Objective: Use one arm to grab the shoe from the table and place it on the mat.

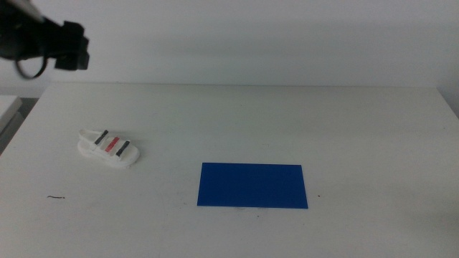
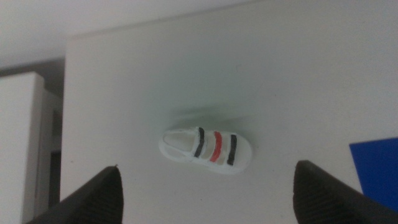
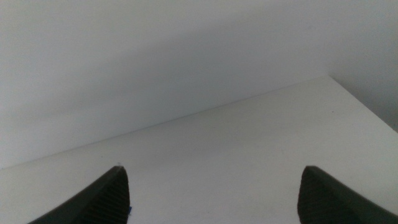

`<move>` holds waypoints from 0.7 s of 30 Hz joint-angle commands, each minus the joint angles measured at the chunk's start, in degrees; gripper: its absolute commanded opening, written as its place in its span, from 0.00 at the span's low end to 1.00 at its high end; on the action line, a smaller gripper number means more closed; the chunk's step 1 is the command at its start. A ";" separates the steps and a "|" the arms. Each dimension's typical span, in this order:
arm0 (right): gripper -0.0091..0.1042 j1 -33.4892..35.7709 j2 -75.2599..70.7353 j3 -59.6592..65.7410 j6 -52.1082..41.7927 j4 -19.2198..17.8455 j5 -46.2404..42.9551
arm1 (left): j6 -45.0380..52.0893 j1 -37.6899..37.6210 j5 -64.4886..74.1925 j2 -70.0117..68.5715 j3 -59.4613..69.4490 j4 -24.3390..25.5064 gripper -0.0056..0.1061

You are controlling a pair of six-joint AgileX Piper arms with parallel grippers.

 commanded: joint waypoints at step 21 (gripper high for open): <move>0.78 0.00 -0.27 0.14 -0.29 -0.55 -0.46 | -29.77 -0.04 3.24 19.18 -10.53 8.13 0.89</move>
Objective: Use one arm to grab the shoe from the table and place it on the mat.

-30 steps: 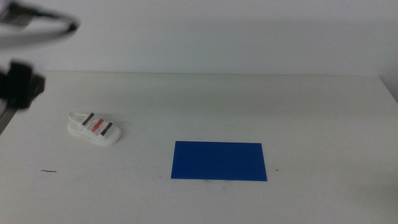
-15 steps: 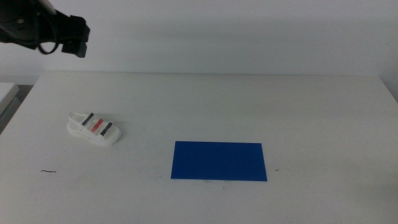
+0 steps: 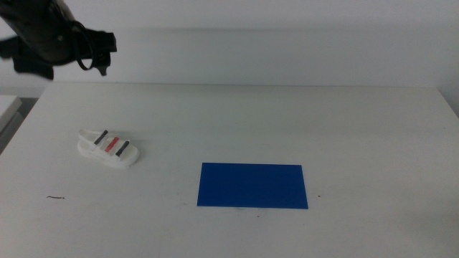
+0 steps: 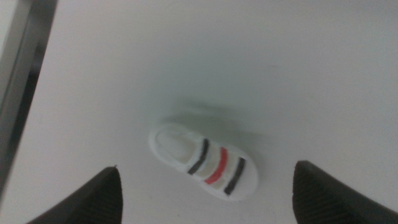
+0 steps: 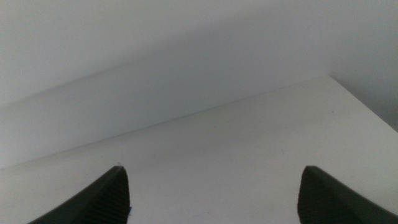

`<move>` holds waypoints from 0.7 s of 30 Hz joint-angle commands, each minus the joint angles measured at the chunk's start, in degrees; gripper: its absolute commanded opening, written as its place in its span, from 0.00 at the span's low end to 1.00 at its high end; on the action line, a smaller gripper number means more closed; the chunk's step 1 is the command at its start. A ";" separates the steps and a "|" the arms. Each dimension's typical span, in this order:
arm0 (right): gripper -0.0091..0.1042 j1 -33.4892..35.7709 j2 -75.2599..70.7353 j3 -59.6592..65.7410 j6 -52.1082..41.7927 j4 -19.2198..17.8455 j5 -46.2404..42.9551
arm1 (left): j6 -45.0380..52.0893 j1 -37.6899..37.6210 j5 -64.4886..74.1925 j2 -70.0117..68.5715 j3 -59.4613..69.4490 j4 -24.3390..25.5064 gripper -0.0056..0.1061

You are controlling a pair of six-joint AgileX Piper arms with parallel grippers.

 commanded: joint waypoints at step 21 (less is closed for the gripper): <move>0.78 0.00 -0.27 0.14 -0.29 -0.55 -0.46 | -37.99 7.84 -2.70 20.29 -0.38 -15.88 0.89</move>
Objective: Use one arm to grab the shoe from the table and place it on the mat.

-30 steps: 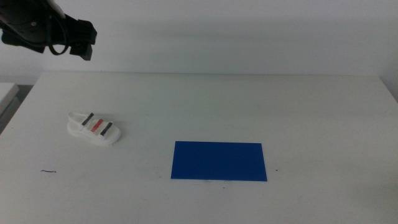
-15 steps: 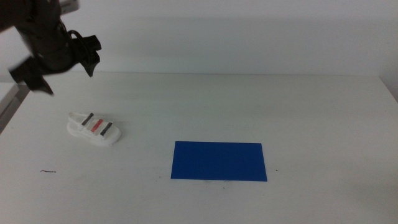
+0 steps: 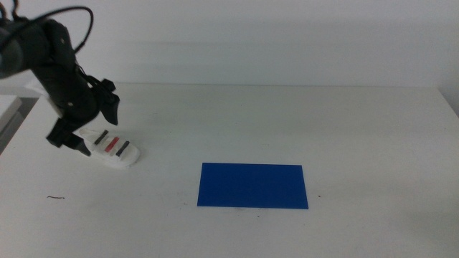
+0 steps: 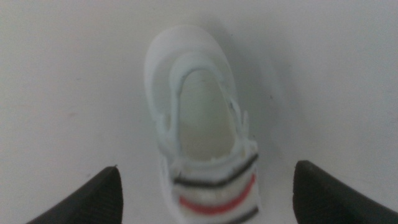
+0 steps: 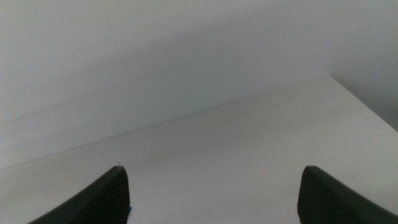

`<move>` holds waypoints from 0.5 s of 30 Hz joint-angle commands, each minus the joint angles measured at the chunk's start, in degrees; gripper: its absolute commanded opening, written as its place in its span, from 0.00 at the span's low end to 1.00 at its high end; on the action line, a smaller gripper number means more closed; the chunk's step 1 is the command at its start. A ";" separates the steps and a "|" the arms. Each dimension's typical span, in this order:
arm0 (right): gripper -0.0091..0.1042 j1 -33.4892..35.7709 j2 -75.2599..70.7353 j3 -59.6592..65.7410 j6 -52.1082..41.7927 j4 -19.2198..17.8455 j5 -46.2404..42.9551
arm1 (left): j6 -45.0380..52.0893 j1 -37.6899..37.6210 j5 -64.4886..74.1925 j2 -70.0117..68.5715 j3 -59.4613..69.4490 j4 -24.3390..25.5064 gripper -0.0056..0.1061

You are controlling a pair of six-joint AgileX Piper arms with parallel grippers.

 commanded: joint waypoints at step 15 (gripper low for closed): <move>0.78 0.00 -0.27 0.14 -0.29 -0.55 -0.46 | -1.53 -1.03 -2.28 2.43 -0.46 -3.09 0.15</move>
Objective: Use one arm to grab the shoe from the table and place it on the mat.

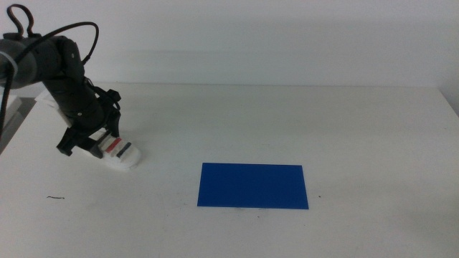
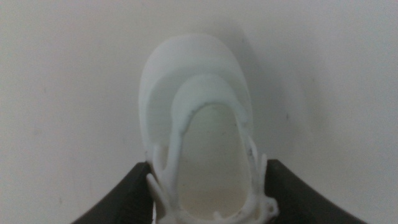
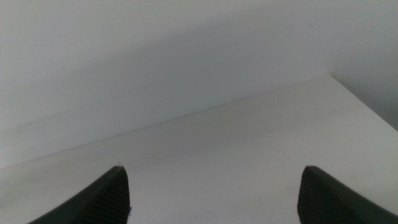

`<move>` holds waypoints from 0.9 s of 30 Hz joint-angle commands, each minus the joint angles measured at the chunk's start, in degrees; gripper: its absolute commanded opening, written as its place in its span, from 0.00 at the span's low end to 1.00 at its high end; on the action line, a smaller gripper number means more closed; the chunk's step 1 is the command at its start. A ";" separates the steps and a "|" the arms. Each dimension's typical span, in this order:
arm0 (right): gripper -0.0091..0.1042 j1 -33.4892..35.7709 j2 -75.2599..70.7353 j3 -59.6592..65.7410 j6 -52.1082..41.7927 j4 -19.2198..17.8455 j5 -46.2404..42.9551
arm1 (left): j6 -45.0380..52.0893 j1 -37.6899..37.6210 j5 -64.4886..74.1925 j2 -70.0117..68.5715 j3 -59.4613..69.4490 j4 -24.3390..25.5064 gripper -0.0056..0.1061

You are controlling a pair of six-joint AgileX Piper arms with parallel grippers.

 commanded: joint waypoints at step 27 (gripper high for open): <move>0.78 0.00 -0.27 0.14 -0.29 -0.55 -0.46 | 89.61 -35.20 16.19 4.38 -20.07 4.31 0.03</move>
